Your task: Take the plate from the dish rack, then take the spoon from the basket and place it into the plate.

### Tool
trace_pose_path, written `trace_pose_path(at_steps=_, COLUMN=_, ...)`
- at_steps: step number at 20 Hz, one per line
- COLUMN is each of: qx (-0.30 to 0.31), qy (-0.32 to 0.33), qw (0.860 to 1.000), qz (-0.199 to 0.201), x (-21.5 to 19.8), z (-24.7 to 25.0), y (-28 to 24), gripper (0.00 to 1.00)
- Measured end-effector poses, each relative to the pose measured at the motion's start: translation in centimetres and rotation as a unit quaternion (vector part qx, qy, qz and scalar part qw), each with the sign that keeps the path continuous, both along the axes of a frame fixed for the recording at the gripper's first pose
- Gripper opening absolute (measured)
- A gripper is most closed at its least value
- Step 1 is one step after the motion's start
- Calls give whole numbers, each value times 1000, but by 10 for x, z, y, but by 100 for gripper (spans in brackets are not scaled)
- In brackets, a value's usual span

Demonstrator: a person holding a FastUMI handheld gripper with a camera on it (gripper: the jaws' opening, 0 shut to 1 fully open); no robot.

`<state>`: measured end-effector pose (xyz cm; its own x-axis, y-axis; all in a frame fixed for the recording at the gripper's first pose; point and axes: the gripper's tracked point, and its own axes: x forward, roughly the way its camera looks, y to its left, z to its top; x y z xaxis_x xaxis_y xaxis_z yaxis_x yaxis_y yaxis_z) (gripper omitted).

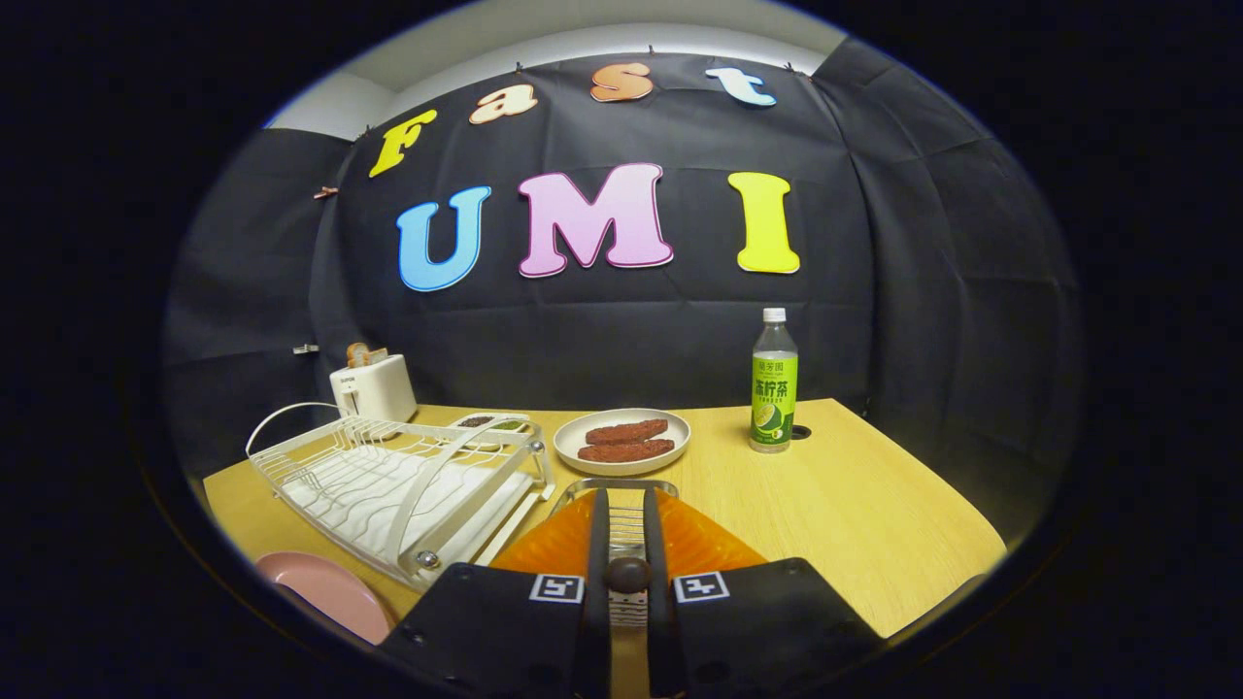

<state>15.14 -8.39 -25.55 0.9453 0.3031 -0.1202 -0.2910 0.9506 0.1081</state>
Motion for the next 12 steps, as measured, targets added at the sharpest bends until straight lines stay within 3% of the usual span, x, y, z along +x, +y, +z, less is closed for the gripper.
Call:
trace_pose_path(at_steps=4, qx=-6, qy=-3, qw=1000, qz=23, x=4, z=15, y=13, gripper=15)
trace_pose_path(at_steps=12, qx=-15, qy=-18, qw=999, qz=33, x=23, z=63, y=15, gripper=15)
